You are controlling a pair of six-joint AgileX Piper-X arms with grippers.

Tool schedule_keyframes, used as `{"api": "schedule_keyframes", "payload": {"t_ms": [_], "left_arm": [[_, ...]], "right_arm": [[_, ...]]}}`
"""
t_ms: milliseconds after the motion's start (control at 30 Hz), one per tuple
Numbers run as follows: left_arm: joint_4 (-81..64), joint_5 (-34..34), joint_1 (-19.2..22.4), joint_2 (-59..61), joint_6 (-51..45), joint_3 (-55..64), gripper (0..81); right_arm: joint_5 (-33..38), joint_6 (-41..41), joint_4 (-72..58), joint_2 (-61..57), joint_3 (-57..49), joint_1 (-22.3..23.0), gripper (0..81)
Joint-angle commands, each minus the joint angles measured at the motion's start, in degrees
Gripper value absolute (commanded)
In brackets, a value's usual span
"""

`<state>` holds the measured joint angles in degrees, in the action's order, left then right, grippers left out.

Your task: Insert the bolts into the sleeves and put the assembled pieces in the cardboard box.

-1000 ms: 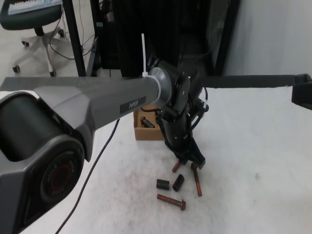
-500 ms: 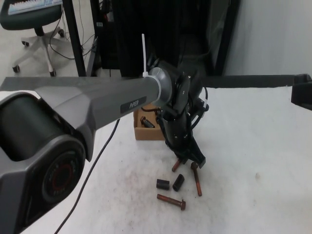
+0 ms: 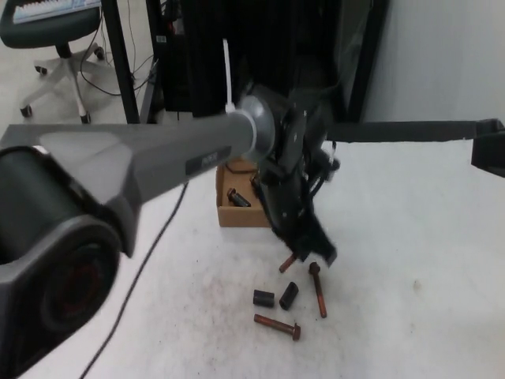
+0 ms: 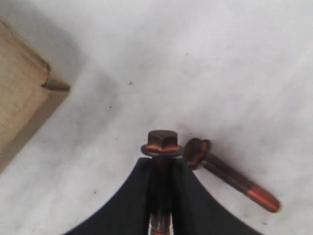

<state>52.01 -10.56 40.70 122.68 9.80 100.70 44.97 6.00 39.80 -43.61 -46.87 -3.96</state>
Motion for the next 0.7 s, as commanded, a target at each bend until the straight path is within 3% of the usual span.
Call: {"api": "schedule_keyframes", "payload": {"t_ms": [0, 200, 467, 567, 667], "left_arm": [[-0.88, -1.79, -0.01, -5.83, -0.43, 0.46, 0.3], [-6.85, -2.38, -0.01, -17.82, -0.71, -3.66, 0.3], [-28.13, -2.38, -0.53, -39.79, -7.8, -24.73, 0.3], [-42.27, -3.97, -1.21, -47.5, -12.48, -35.48, 0.3], [-59.91, -7.61, -1.84, -53.02, -16.38, -46.17, 0.3]], "right_arm": [[1.03, -0.03, -1.91, 0.55, 0.0, -0.02, 0.8], [2.99, -2.8, -7.0, 0.55, 2.22, -0.02, 0.8], [11.2, -20.04, -35.46, 0.55, 16.2, 0.7, 0.8], [11.34, -22.79, -44.58, 0.55, 21.01, 3.96, 0.8], [9.82, -22.78, -52.47, -0.49, 24.65, 10.18, 0.8]]}}
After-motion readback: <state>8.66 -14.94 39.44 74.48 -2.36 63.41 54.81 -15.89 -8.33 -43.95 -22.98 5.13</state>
